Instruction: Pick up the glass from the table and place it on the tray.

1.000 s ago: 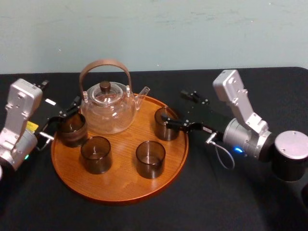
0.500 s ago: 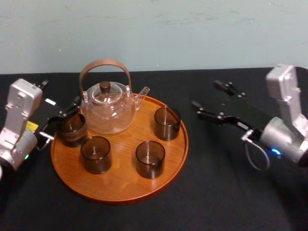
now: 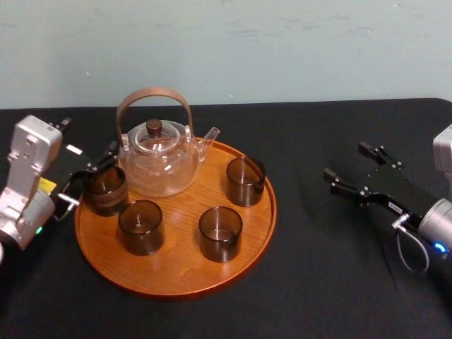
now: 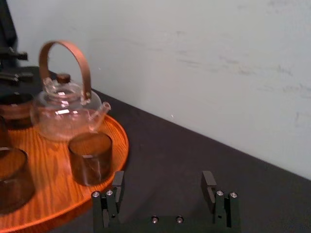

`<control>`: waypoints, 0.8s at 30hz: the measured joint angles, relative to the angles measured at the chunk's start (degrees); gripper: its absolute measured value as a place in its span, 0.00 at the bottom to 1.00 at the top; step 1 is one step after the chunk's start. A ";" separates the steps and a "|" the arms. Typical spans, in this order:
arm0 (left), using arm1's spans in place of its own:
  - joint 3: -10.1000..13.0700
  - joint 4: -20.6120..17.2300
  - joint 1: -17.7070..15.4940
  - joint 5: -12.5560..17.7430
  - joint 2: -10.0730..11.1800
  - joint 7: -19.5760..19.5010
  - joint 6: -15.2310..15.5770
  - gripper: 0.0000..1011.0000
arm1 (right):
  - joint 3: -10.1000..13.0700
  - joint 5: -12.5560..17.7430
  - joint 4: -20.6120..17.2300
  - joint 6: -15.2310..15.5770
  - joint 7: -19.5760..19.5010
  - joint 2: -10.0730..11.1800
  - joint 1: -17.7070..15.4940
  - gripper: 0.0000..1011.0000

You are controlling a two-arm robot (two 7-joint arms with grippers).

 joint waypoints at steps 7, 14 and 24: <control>0.00 0.00 0.00 0.00 0.00 0.00 0.00 0.99 | 0.01 -0.56 0.57 -0.23 -0.38 -0.20 -0.02 0.99; 0.00 0.00 0.00 0.00 0.00 0.00 0.00 0.99 | -0.01 -0.43 0.35 -0.17 -0.21 -0.16 -0.01 0.99; 0.00 0.00 0.00 0.00 0.00 0.00 0.00 0.99 | -0.05 -0.30 0.21 -0.09 -0.13 -0.12 0.04 0.99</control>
